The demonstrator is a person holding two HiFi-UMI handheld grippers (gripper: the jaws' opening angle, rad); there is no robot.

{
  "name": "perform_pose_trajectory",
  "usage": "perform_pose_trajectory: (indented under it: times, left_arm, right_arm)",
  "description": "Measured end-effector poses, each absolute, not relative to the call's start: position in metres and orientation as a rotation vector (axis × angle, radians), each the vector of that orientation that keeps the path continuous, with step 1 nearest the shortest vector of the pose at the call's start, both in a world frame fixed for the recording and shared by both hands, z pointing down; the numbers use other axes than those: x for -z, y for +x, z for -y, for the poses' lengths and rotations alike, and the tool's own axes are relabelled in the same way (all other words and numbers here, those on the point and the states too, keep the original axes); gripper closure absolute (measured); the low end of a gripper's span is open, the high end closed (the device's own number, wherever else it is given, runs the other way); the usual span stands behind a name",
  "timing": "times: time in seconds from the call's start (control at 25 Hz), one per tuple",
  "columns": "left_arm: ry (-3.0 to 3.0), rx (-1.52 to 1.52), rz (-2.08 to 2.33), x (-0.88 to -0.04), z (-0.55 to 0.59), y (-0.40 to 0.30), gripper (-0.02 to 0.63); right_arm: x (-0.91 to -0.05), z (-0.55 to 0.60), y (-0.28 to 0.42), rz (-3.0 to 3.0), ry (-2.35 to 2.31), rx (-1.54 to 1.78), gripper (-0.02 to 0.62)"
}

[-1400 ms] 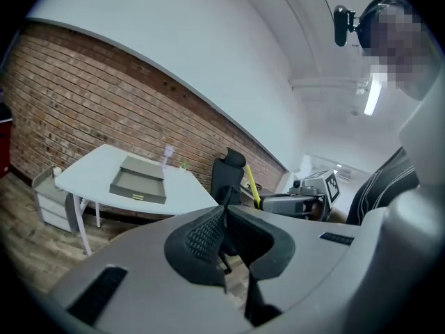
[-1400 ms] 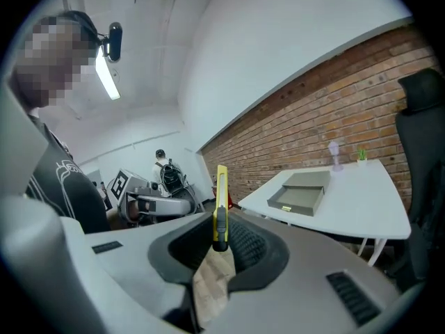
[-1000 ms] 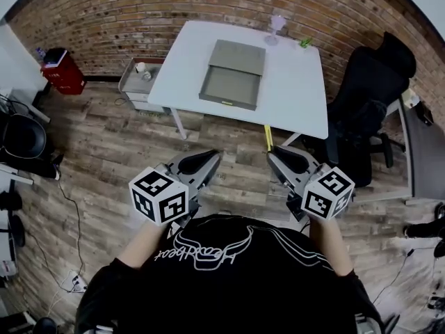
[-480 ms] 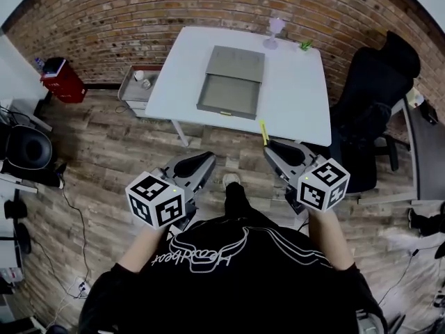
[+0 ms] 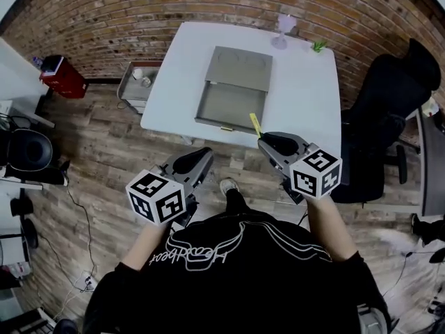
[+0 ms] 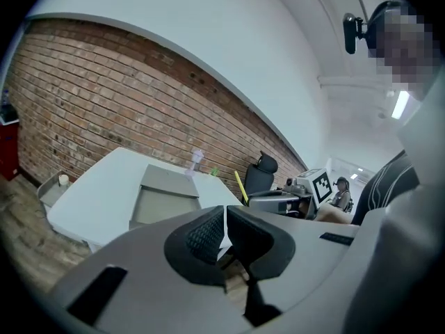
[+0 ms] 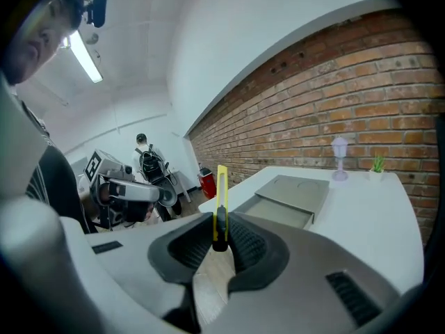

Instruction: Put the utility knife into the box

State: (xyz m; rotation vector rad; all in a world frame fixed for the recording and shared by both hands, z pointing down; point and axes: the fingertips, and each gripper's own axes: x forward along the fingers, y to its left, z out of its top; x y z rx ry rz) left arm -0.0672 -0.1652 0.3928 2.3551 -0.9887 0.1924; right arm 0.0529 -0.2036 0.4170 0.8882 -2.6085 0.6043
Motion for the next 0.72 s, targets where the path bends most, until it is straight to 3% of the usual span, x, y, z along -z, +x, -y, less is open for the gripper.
perform_pose_trajectory:
  times: [0.72]
  left_arm:
    - [2.235,-0.223,1.147,-0.417,0.293,-0.082,0.569]
  right_arm:
    - [-0.504,0.333,0.017,2.39,0.528,-0.453,0.528]
